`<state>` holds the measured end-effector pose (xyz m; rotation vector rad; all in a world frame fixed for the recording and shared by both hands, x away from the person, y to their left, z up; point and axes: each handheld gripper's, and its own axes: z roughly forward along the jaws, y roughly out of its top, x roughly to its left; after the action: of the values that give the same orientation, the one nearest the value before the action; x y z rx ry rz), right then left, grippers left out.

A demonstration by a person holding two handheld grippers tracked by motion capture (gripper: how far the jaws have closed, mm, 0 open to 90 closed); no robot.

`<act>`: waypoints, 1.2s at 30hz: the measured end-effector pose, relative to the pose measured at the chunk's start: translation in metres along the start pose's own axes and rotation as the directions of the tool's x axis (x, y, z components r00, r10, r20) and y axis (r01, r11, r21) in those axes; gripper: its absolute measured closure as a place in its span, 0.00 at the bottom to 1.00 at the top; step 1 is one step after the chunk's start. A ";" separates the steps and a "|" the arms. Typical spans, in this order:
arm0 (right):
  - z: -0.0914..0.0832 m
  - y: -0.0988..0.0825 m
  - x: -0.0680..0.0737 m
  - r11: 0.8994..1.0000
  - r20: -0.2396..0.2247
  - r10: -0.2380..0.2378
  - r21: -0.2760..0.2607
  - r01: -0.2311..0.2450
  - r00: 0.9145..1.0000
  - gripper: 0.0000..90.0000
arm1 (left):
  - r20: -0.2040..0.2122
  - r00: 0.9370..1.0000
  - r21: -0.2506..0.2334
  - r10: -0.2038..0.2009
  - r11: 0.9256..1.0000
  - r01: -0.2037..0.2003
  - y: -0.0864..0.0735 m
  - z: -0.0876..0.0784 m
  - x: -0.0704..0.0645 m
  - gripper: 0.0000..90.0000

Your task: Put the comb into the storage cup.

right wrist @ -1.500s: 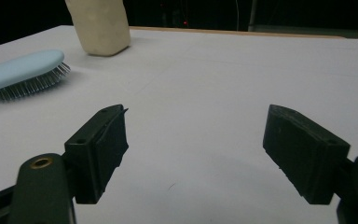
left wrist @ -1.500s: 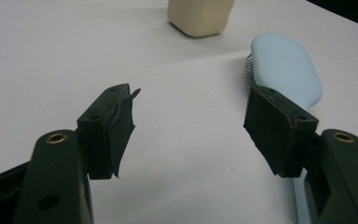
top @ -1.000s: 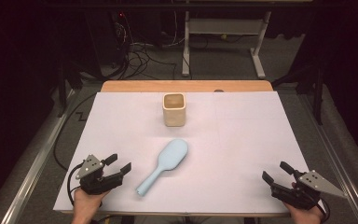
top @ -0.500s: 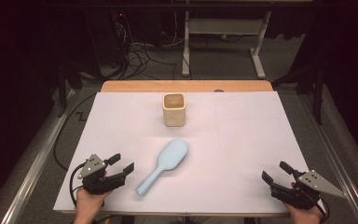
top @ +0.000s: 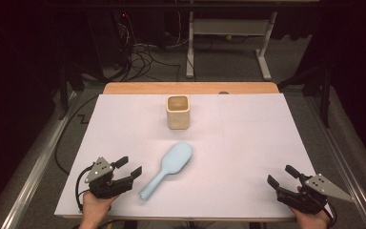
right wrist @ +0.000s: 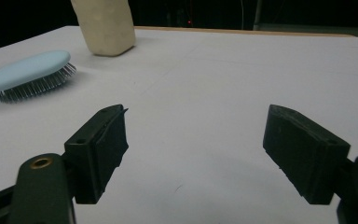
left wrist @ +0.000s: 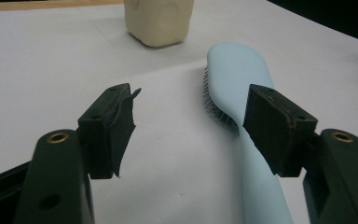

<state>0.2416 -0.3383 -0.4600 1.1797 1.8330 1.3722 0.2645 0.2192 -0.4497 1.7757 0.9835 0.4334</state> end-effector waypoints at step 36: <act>-0.001 0.000 0.000 1.000 0.005 0.000 -0.006 0.000 1.000 0.25 | 0.072 0.997 0.015 0.023 1.000 -0.024 0.009 0.017 -0.023 0.36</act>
<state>0.2406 -0.3384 -0.4596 1.1786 1.8245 1.3725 0.2659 0.1894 -0.4450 1.8062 0.9190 0.3744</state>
